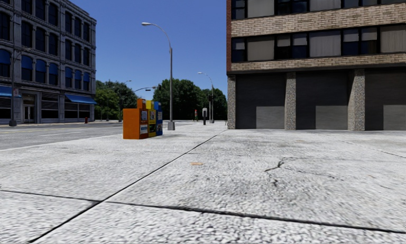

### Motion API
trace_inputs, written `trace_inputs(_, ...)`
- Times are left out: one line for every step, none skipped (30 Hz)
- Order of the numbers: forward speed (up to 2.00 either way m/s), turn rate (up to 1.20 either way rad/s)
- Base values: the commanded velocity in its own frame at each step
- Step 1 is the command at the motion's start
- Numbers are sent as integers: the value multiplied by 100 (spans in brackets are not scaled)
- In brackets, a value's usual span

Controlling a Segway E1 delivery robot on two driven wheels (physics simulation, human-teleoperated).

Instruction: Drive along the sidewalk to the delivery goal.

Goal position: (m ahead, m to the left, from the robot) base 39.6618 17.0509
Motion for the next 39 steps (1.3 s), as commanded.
trace_inputs(200,0)
trace_inputs(200,0)
trace_inputs(200,0)
trace_inputs(200,0)
trace_inputs(200,0)
trace_inputs(200,0)
trace_inputs(200,0)
trace_inputs(200,0)
trace_inputs(200,0)
trace_inputs(200,0)
trace_inputs(200,14)
trace_inputs(200,40)
trace_inputs(200,56)
trace_inputs(200,59)
trace_inputs(200,59)
trace_inputs(200,60)
trace_inputs(200,11)
trace_inputs(200,5)
trace_inputs(200,2)
trace_inputs(200,2)
trace_inputs(200,1)
trace_inputs(200,0)
trace_inputs(200,0)
trace_inputs(200,0)
trace_inputs(200,0)
trace_inputs(200,0)
trace_inputs(200,0)
trace_inputs(200,0)
trace_inputs(200,0)
trace_inputs(200,0)
trace_inputs(200,0)
trace_inputs(200,0)
trace_inputs(200,0)
trace_inputs(200,0)
trace_inputs(200,0)
trace_inputs(200,0)
trace_inputs(200,0)
trace_inputs(200,0)
trace_inputs(200,0)
